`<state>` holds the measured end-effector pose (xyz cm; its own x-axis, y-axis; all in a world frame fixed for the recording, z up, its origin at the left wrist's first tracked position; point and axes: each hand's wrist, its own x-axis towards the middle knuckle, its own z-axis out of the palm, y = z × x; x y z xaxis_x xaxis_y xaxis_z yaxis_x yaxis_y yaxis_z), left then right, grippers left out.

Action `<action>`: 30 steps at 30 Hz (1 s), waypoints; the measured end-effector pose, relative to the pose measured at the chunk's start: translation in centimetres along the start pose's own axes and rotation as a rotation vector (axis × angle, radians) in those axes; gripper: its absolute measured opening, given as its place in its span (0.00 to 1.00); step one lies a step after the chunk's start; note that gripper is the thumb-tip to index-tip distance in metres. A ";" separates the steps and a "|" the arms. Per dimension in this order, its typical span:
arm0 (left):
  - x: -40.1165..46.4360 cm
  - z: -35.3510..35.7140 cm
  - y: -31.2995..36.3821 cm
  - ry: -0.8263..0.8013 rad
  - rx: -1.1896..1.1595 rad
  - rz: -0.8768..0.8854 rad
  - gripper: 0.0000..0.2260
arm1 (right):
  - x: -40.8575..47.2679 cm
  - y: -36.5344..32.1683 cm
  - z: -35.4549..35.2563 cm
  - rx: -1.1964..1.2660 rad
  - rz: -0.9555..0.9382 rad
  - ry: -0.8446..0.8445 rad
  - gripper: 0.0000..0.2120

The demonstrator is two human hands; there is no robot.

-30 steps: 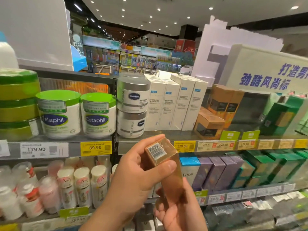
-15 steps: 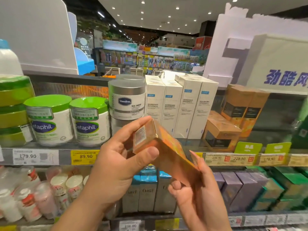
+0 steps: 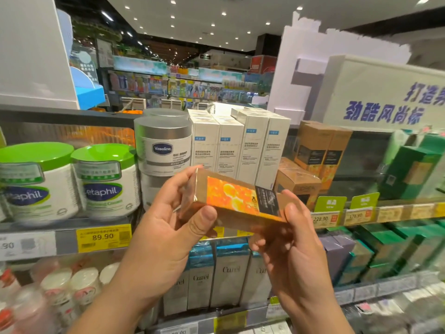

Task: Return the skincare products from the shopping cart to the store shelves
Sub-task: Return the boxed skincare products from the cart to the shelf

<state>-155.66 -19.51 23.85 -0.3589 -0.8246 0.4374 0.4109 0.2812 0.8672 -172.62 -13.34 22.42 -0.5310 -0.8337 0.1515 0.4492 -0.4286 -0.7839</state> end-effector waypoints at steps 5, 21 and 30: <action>-0.4 0.0 -0.9 -0.088 -0.023 -0.082 0.37 | -0.1 -1.0 -0.7 -0.066 -0.136 0.032 0.21; -1.1 4.9 -5.0 -0.334 -0.148 -0.415 0.34 | -0.1 -6.4 -1.6 -0.143 -0.325 0.144 0.19; -0.3 10.2 -6.2 -0.221 -0.135 -0.256 0.32 | -0.7 -4.4 -2.8 -0.565 -0.175 0.194 0.26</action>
<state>-166.66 -16.01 20.80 -0.6308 -0.7297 0.2639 0.3857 0.0003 0.9226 -176.21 -9.97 24.08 -0.7072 -0.6666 0.2358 -0.0779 -0.2581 -0.9630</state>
